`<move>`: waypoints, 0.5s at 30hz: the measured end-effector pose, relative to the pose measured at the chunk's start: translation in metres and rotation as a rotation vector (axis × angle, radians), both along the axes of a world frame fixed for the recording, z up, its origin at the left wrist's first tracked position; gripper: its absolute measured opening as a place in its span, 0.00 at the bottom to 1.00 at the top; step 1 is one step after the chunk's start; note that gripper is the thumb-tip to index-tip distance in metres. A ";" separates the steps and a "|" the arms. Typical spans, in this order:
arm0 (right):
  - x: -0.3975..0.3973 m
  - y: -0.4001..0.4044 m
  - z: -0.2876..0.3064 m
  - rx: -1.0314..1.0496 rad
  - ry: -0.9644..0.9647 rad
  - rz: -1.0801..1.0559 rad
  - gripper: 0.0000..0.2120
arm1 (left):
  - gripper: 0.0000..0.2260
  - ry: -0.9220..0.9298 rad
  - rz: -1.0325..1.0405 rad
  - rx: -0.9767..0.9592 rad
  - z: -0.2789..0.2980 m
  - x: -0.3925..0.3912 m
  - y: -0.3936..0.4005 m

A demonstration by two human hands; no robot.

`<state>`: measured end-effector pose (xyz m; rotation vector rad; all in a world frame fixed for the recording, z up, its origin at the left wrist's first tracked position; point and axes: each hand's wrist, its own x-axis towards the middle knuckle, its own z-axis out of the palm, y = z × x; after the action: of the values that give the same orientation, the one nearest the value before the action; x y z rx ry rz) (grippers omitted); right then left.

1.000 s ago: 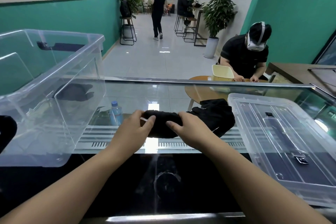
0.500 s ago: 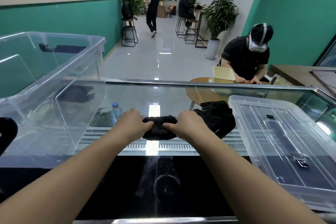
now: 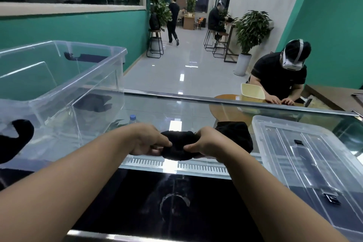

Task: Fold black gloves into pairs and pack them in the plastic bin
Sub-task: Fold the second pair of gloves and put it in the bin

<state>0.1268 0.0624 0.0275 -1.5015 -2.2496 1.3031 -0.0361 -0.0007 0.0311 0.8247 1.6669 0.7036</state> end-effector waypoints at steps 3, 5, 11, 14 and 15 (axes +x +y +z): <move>0.005 0.003 0.005 0.017 0.045 0.051 0.14 | 0.08 -0.064 -0.011 0.030 0.009 0.002 -0.005; 0.008 0.006 0.008 0.028 0.073 0.078 0.14 | 0.06 -0.071 -0.022 0.057 0.011 0.002 -0.007; 0.015 0.001 0.012 -0.197 0.357 0.044 0.09 | 0.03 -0.045 0.069 0.188 0.020 0.004 -0.012; 0.015 0.005 0.030 -0.248 0.459 0.025 0.02 | 0.03 0.014 0.095 0.242 0.046 0.003 -0.010; 0.014 0.007 0.037 -0.226 0.470 0.035 0.03 | 0.03 0.044 0.097 0.264 0.057 0.004 -0.009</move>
<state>0.1407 0.0693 0.0644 -1.0636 -1.8851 1.7508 -0.0326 -0.0099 0.0881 0.9538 1.6838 0.9950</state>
